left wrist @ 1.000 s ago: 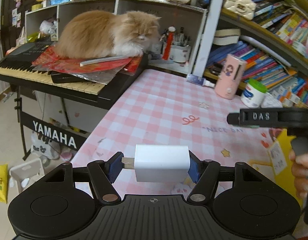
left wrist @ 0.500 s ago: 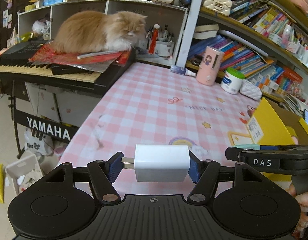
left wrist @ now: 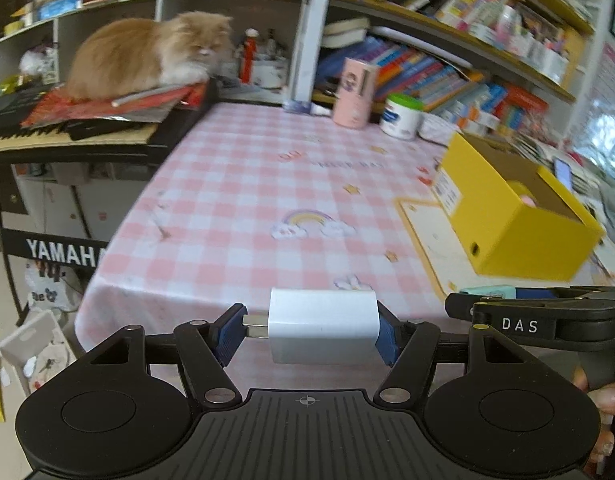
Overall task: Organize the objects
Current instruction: 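Carry the charger plug with the left tool while the right tool carries the green case to the box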
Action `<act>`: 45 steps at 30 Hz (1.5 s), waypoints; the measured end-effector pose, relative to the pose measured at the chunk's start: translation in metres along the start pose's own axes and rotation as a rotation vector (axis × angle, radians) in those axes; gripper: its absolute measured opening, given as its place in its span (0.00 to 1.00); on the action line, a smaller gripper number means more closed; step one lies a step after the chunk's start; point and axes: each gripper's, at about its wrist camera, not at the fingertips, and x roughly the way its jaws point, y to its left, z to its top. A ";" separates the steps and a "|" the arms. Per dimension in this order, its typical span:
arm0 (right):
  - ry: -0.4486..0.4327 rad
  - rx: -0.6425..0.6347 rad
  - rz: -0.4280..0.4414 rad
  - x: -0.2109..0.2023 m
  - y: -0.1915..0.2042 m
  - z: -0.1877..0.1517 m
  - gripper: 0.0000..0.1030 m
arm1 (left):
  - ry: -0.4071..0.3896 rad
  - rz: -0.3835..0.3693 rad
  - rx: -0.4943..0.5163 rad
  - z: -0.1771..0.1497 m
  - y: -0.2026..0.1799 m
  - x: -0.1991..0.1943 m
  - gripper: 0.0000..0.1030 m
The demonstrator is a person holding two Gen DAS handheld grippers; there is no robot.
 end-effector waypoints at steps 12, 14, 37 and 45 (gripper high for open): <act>0.022 0.137 -0.101 -0.036 -0.034 -0.046 0.65 | 0.043 -0.121 0.112 -0.014 -0.038 -0.002 0.63; 0.023 0.154 -0.120 -0.040 -0.040 -0.050 0.65 | 0.046 -0.144 0.128 -0.014 -0.047 0.000 0.63; 0.008 0.341 -0.277 -0.074 -0.147 -0.073 0.65 | 0.054 -0.291 0.288 -0.001 -0.159 0.032 0.63; -0.009 0.313 -0.268 -0.069 -0.175 -0.053 0.65 | -0.020 -0.276 0.289 0.019 -0.184 0.037 0.63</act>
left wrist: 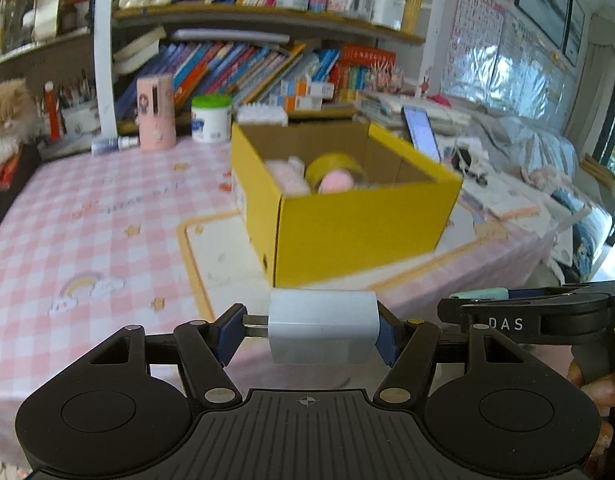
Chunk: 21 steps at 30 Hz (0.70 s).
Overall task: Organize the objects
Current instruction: 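Carry the charger plug with the left tool while the right tool carries the green case to the box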
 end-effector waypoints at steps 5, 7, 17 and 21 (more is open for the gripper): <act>-0.086 -0.015 0.019 0.000 -0.013 0.035 0.65 | -0.081 0.006 -0.004 0.031 -0.010 0.007 0.63; -0.131 -0.031 0.032 0.001 -0.016 0.054 0.65 | -0.118 0.013 0.003 0.046 -0.017 0.011 0.63; -0.267 -0.070 0.104 0.025 -0.036 0.140 0.65 | -0.166 0.089 0.058 0.096 -0.049 0.067 0.63; -0.260 -0.091 0.128 0.043 -0.043 0.162 0.65 | -0.116 0.146 0.087 0.096 -0.055 0.097 0.63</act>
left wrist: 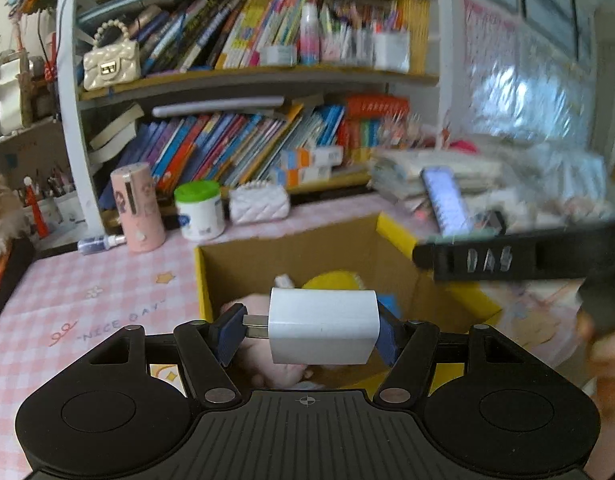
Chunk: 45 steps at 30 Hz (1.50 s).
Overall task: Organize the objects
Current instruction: 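Carry the charger plug with the left tool while the right tool carries the green case to the box, then lower and release the charger plug in the box while the right tool releases the green case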
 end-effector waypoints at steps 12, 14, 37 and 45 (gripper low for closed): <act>0.143 -0.067 0.126 0.072 0.003 0.009 0.65 | 0.111 0.041 0.026 -0.009 -0.018 0.049 0.64; 0.173 -0.087 0.139 0.084 0.006 0.009 0.65 | 0.115 0.039 0.005 -0.010 -0.015 0.053 0.64; 0.330 -0.259 0.255 0.131 0.043 -0.006 0.65 | 0.133 0.105 -0.049 -0.015 -0.003 0.059 0.80; 0.363 -0.276 0.267 0.131 0.045 -0.008 0.65 | 0.112 0.124 -0.056 -0.015 -0.003 0.051 0.86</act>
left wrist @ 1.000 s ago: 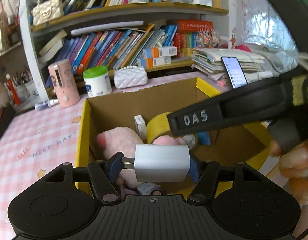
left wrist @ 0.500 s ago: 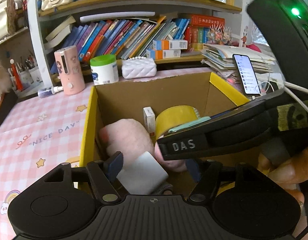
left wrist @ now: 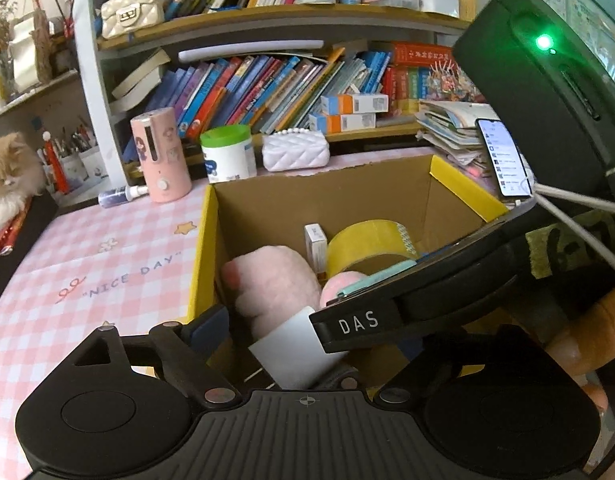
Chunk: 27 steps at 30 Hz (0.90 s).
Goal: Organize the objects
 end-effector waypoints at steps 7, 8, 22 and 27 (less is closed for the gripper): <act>0.003 0.027 0.043 -0.006 -0.001 -0.004 0.74 | -0.011 0.009 -0.035 -0.005 0.001 -0.011 0.88; 0.000 0.034 0.052 -0.008 -0.001 -0.005 0.76 | -0.014 0.011 -0.035 -0.005 0.001 -0.014 0.88; -0.143 0.103 0.021 -0.060 0.013 -0.024 0.85 | -0.070 0.006 -0.057 -0.018 0.020 -0.074 0.94; -0.212 0.155 -0.017 -0.087 0.034 -0.038 0.87 | -0.080 0.043 -0.103 -0.031 0.040 -0.098 0.97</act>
